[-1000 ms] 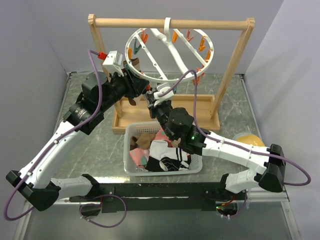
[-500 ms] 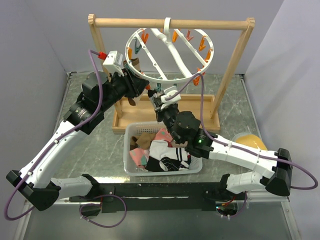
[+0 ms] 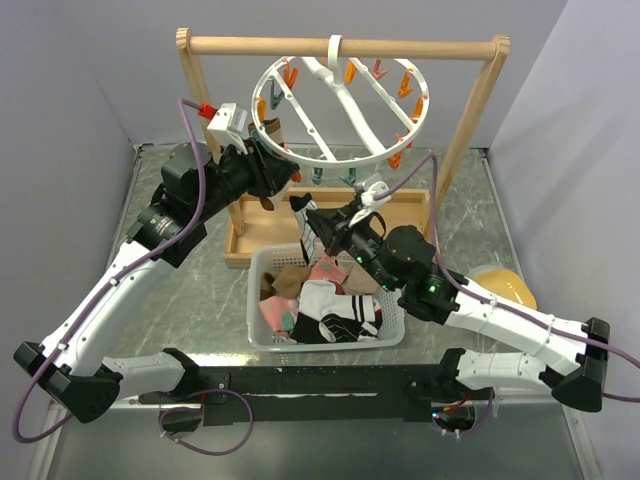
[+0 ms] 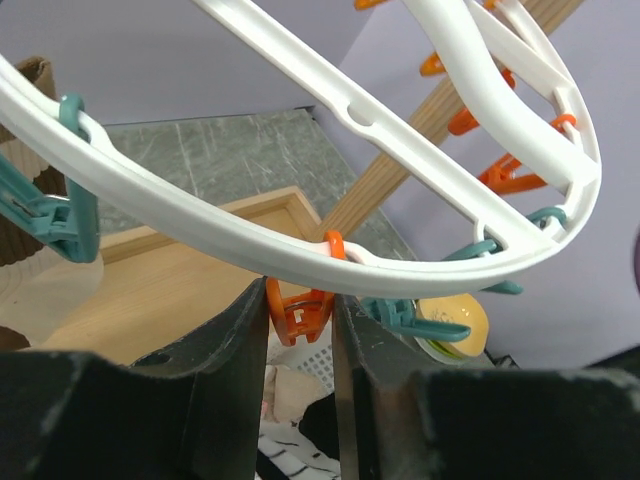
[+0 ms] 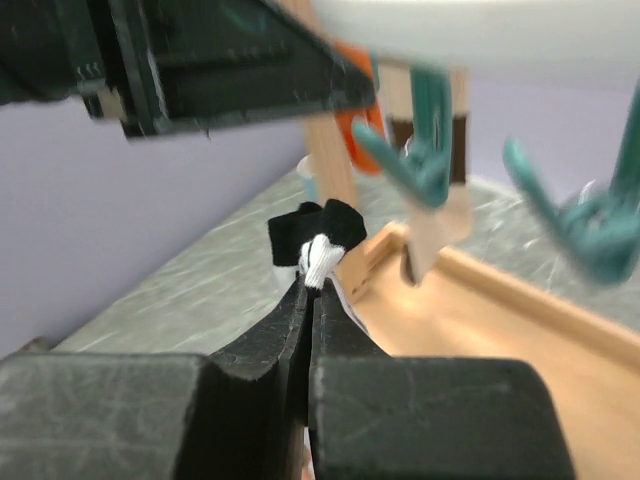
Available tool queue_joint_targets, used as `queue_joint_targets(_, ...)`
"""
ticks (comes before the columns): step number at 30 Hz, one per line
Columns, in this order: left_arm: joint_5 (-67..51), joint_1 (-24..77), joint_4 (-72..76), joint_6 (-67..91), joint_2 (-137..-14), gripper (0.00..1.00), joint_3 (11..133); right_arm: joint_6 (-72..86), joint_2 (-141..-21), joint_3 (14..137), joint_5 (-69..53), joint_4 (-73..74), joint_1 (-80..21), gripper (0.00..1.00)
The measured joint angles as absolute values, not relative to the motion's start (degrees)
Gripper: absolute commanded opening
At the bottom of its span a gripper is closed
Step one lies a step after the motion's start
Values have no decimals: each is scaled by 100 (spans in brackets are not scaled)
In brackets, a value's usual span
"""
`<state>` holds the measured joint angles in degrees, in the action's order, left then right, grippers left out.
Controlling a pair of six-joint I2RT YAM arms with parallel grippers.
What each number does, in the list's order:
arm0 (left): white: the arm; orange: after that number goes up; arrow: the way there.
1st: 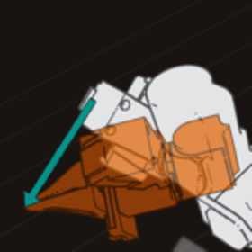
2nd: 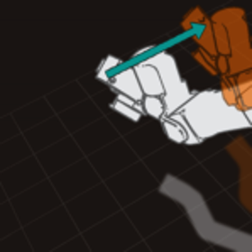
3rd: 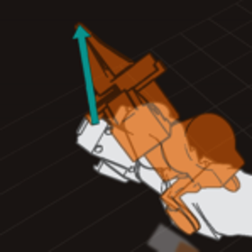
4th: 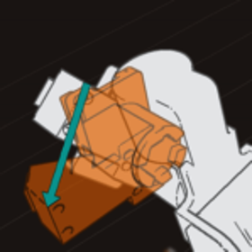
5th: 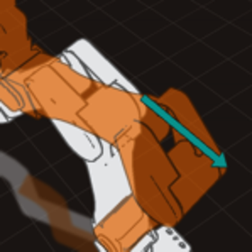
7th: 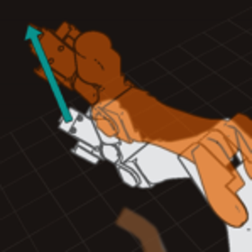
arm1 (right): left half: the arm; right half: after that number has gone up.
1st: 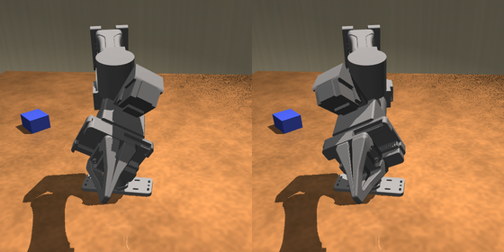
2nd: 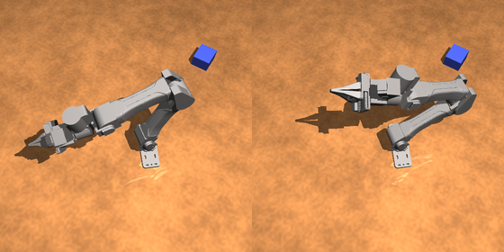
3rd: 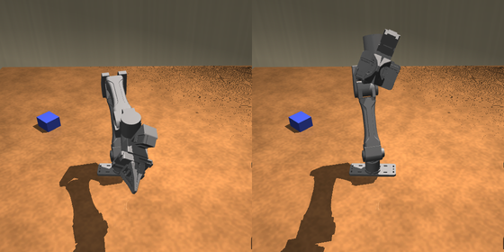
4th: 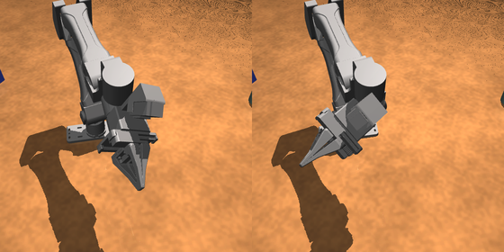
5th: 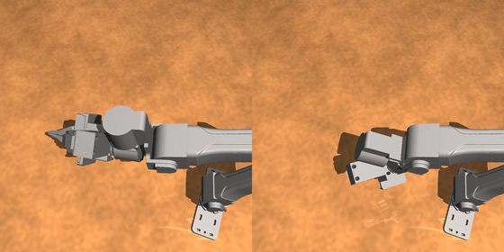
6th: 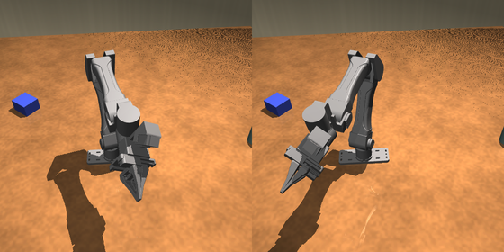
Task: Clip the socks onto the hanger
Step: Clamp the sock onto the hanger.
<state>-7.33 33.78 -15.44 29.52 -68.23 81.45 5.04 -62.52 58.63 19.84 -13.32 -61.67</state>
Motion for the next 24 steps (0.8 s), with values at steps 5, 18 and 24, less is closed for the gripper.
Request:
queue_joint_targets(5,-1315,3297,-1481,2834,-6785,1,8128,1378,-5859,5321,1007,-1345,-5723,0)
queue_joint_targets(18,-2917,3216,-1603,2504,-6928,1,8617,3350,-5747,4637,-1262,-2735,-4495,0)
queue_joint_targets(24,-3092,3164,-1605,2493,-6934,1,8586,3627,-5743,4556,-1590,-3124,-4418,0)
